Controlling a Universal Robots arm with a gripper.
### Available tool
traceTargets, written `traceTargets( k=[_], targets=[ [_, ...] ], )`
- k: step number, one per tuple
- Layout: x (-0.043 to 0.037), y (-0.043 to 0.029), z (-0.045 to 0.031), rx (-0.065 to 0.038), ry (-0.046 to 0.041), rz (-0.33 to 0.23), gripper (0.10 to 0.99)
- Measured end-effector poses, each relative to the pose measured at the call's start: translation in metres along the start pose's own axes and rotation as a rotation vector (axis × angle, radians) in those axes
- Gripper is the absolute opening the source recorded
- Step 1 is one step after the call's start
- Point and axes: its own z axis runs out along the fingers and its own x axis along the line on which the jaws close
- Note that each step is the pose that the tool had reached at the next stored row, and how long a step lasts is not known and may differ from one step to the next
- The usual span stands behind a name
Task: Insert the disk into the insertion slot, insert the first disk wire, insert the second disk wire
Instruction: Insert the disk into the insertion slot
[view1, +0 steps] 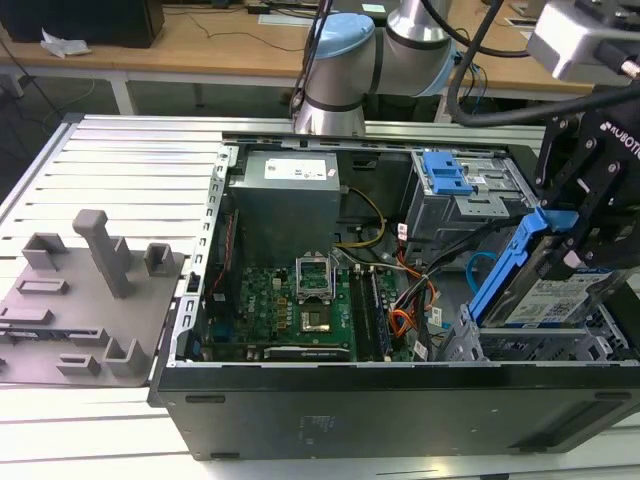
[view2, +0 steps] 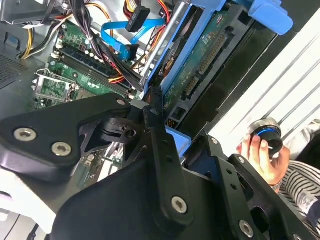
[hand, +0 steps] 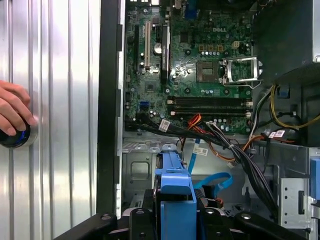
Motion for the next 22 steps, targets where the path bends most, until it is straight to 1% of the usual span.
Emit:
traceTargets(
  k=[2, 3, 7, 8, 9, 13, 14, 17, 18, 22],
  targets=[
    [0.0, -0.0002, 0.0044, 0.0, 0.0001, 0.0, 0.365],
    [0.0, -0.0002, 0.0052, 0.0, 0.0, 0.0, 0.365],
    [0.0001, -0.0002, 0.0053, 0.0, 0.0006, 0.0, 0.365],
    [0.0, -0.0002, 0.0053, 0.0, 0.0002, 0.0, 0.376],
    [0.0, -0.0003, 0.0055, 0.0, 0.0, 0.0, 0.439],
    [0.0, -0.0002, 0.0056, 0.0, 0.0, 0.0, 0.439],
    [0.0, -0.0002, 0.0056, 0.0, 0.0, 0.0, 0.427],
    [0.0, -0.0002, 0.0057, 0.0, 0.0001, 0.0, 0.235],
    [0.0, -0.0003, 0.0057, 0.0, 0.0001, 0.0, 0.118],
    [0.0, -0.0003, 0.0059, 0.0, 0.0, 0.0, 0.106]
  ],
)
